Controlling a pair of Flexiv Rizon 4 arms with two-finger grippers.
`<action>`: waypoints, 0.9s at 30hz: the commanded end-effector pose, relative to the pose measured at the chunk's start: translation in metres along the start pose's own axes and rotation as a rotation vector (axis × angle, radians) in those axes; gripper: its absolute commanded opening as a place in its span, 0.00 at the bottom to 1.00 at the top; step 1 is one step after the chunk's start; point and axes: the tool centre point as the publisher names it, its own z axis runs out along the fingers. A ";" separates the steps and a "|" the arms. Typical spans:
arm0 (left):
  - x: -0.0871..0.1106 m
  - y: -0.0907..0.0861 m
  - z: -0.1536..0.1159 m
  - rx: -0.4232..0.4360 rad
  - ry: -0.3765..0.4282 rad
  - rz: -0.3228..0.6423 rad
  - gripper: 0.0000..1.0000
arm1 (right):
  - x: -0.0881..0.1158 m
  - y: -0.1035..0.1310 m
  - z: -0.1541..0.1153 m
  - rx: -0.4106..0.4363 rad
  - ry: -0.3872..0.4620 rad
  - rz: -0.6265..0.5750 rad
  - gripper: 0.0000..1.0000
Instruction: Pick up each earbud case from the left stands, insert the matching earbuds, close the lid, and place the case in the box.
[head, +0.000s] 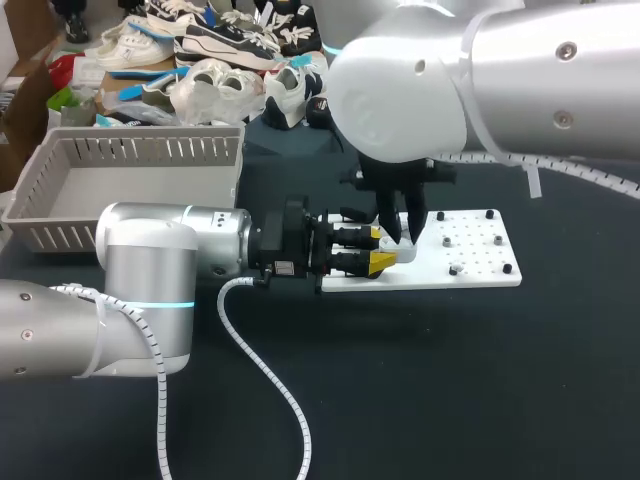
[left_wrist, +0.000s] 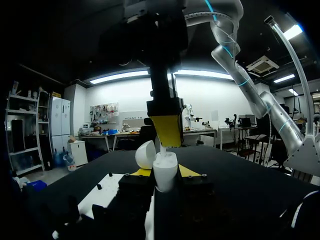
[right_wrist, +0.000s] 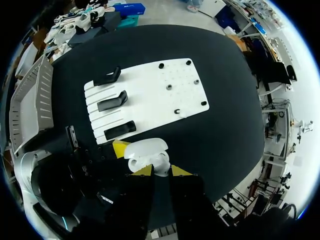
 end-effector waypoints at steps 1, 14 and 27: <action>0.001 0.000 0.001 -0.003 0.000 0.001 0.00 | -0.001 0.002 0.001 0.011 0.002 0.000 0.00; 0.001 0.000 0.001 -0.003 0.000 0.001 0.00 | -0.002 0.005 0.005 0.026 0.006 -0.008 0.20; 0.001 0.000 0.001 -0.003 0.000 0.001 0.00 | 0.005 0.000 0.001 0.019 -0.013 -0.003 0.34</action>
